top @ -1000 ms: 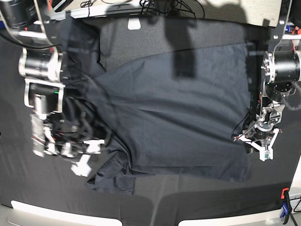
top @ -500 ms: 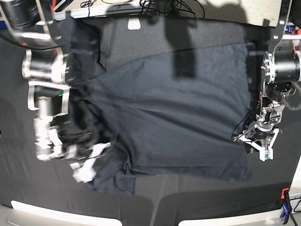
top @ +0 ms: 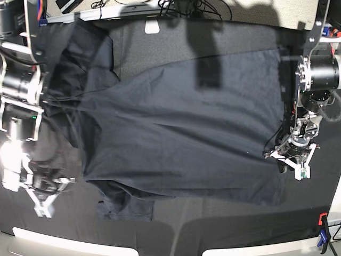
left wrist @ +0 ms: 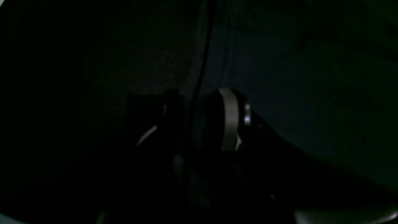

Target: Layout the t-shirt on the table in an organized manner, then fold the t-shirt properly

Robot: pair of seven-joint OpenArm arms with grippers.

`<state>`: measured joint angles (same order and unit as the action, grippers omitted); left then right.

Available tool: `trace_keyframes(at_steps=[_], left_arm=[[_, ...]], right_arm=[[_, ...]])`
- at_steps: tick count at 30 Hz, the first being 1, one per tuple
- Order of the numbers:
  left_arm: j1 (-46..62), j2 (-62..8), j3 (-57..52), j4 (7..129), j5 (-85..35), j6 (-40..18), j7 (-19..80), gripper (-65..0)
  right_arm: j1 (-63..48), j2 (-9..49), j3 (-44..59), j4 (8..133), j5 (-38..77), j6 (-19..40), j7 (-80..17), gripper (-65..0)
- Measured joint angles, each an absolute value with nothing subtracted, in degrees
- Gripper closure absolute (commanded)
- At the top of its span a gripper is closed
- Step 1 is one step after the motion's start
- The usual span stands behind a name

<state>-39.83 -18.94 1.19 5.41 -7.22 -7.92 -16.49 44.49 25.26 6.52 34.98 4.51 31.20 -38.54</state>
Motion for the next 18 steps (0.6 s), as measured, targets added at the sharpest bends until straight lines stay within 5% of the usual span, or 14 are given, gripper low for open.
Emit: trace_keyframes(at_steps=[3,5,18], left_arm=[[-39.8,-19.7,1.2,5.4,-3.6,-8.2,-16.5,-18.3],[-39.9,-20.5,1.2,5.5,-1.0,-9.0,-16.5,-18.3],[-39.6,-26.4,1.2,5.5,0.9,-9.5,-14.5,-18.3]], right_arm=[[44.6,25.7,6.5,35.0,6.7,31.2,-39.8,-20.0],[44.6,25.6,6.5,35.0,10.4,31.8,-41.0,-24.8],[38.0,14.7,6.5,34.9,11.4,31.9,-42.4,-24.8]])
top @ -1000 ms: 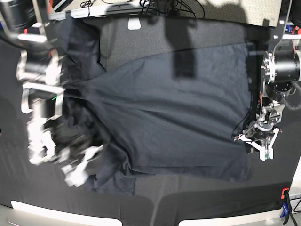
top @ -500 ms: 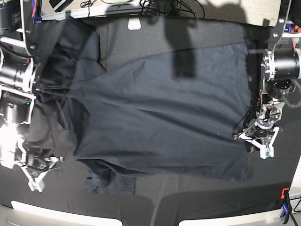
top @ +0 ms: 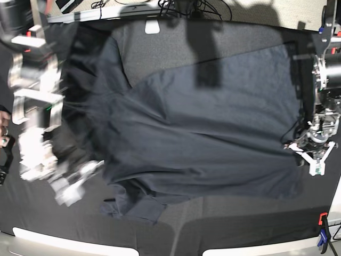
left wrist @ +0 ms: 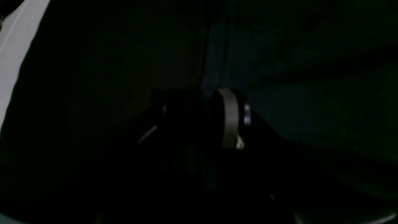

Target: Layout the t-shirt on the table in an organized manner, then fold the t-shirt properly

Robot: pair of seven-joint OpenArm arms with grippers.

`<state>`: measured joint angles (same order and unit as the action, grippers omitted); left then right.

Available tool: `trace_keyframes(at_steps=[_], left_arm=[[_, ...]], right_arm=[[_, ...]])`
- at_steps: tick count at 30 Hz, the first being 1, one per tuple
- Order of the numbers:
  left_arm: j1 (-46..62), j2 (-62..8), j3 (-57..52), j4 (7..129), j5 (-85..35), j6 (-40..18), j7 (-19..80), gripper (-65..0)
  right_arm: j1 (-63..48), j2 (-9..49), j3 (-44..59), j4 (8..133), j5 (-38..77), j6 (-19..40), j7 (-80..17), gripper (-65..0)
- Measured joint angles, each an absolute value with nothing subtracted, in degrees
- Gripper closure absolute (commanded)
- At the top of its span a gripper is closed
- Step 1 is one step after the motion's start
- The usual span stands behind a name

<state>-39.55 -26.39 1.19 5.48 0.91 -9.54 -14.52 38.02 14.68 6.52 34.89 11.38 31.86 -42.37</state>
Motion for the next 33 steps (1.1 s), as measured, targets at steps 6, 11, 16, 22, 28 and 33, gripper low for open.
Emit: trace_keyframes(at_steps=[6,11,16,22,28,33], left_arm=[[-39.4,-28.8,1.2,5.4,0.9,-9.2,-13.2,-18.3],[-39.4,-29.9,1.2,5.4,0.9,-9.3,-12.3,-18.3],[-39.2,-30.9,1.2,5.2,-1.5,-9.2,-11.6,-18.3],[-39.2,-31.1,1.2,5.2,-1.7,-9.0,-11.7,-18.3],[-39.0,-31.1,1.2,5.1,-1.5,-10.2,-16.9,-18.3],[-35.8,-31.2,1.2,8.5,-1.4,-18.8,-25.8,-17.5]], right_arm=[[38.5,8.9,6.5,35.0,11.6,33.7,-42.8,-24.8],[38.6,8.3,6.5,35.0,19.2,39.3,-43.6,-24.8],[42.3,12.1,6.5,35.0,18.8,39.2,-42.1,-24.8],[44.0,16.0,6.5,35.0,17.1,38.4,-45.6,-24.8],[42.9,21.0,6.5,35.0,26.8,39.3,-53.9,-24.7],[42.0,23.6,6.5,35.2,32.6,39.3,-55.5,-24.5]])
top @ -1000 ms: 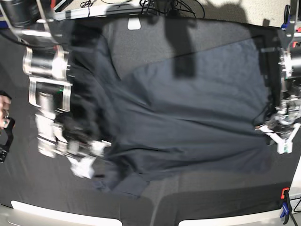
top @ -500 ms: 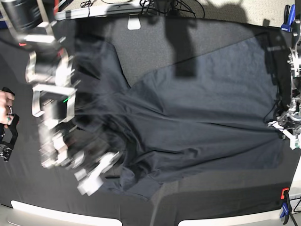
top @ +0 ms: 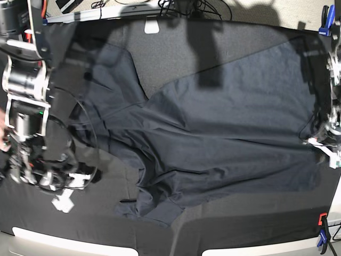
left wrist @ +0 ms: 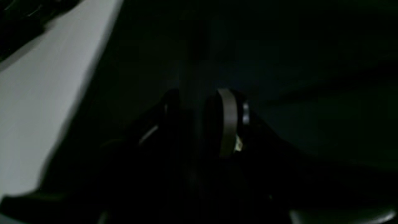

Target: Layout the t-shirt on the table in an organized manner, then fold the t-shirt properly

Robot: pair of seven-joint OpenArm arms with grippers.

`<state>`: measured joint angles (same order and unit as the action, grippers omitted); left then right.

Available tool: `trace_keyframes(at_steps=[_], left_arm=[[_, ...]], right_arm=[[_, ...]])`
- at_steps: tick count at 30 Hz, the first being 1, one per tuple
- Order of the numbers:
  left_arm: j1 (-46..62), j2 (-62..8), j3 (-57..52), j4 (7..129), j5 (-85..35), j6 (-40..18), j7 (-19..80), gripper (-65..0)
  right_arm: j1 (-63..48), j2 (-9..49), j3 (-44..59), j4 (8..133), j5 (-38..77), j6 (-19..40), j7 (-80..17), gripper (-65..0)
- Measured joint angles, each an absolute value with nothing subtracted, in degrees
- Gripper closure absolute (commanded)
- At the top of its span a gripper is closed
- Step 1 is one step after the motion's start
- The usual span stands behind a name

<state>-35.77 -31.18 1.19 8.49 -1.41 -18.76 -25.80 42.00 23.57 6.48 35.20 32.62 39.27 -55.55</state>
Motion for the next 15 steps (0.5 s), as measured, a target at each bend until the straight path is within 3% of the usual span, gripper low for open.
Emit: trace_keyframes(at_steps=[7,15], left_arm=[[-18.5,-31.3,1.4,32.2,-6.2,-18.6,-21.6,-17.5],[1.6,-30.3,-5.1,70.5,-9.4,-14.6,-5.4,-17.7]], right_arm=[[33.8,23.7,6.4,43.9,34.0,39.4,-55.2,-24.3],[20.3,23.6,7.9,61.8,37.0,39.5,-55.3,-24.4]])
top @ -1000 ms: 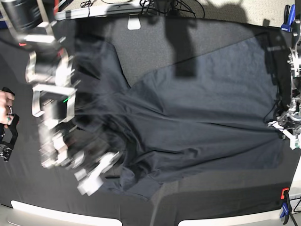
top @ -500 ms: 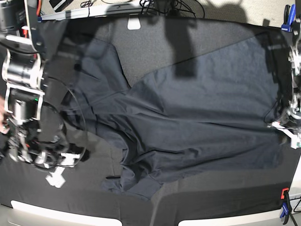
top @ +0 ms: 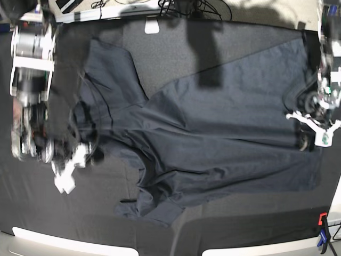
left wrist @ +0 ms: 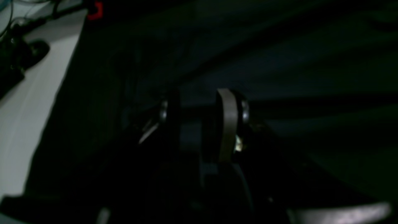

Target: Layout the t-shirt on the table in an organized manner, then fold the t-shirt properly

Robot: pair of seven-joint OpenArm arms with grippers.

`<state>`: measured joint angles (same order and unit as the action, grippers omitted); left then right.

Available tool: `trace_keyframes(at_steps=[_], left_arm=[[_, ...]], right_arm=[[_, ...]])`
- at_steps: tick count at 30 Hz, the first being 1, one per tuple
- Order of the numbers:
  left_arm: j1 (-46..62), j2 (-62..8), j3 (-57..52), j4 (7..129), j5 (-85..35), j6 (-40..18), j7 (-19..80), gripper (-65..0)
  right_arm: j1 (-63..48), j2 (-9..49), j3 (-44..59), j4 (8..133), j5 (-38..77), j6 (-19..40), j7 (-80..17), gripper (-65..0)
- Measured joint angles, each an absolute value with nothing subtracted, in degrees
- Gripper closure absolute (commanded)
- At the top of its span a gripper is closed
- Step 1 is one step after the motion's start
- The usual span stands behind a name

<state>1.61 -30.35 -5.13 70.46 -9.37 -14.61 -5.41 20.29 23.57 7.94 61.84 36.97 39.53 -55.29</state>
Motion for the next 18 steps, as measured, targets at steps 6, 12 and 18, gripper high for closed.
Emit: trace_keyframes(at_steps=[6,12,18], left_arm=[[12.6,-30.5,-12.2,84.6,-13.7,-14.0,4.9,-17.7],[20.7,-29.5,-13.6,87.6,-14.1,-14.3,5.6,-17.7],[25.5,-25.8,-13.7,87.5,-14.1,-14.4,6.3,-19.5]], right_arm=[[11.2,22.9,16.9,68.8,37.1,39.6,-55.4,-24.3],[9.4,21.1,26.3,69.0,34.2,39.5,-60.1,-24.4],[9.6,20.6,26.7,68.7,34.5,39.5,-59.2,-24.4]])
